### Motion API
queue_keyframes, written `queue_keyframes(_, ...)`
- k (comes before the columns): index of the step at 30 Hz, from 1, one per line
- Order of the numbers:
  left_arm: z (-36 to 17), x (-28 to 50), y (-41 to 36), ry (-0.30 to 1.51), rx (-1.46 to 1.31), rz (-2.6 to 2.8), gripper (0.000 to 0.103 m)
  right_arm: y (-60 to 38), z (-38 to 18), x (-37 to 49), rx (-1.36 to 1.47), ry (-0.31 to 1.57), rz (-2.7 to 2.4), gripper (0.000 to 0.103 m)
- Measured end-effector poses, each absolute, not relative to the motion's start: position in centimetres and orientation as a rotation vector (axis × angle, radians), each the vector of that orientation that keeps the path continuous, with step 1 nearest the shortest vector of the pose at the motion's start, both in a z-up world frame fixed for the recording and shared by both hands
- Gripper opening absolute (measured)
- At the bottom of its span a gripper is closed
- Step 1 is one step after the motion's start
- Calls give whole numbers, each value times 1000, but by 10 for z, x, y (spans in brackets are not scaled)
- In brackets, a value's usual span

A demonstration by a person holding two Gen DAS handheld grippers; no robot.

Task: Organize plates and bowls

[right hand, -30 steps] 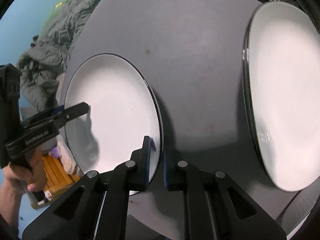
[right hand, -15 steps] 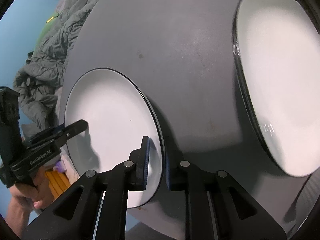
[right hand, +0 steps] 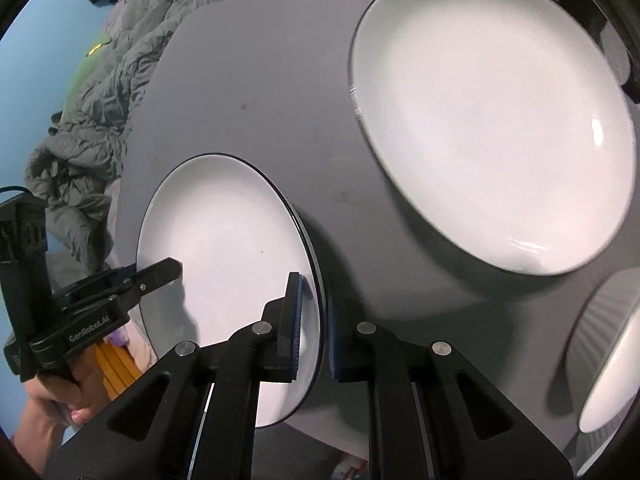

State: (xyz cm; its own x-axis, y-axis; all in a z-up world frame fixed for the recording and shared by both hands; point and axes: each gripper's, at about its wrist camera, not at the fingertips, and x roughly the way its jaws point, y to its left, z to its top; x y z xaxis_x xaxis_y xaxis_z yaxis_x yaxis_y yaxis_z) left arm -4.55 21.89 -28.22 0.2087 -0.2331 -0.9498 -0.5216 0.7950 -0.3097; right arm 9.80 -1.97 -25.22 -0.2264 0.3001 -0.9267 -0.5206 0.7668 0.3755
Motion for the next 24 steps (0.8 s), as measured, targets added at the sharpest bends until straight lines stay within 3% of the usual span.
queue_keyframes(12,-244,3,200,1329,-597,174,24,-37,-219,119,-140,1571,733,11)
queue_keyframes(24,-242,90,164,1340,-493,101,24,-74,-216,184,-58,1548,650,12)
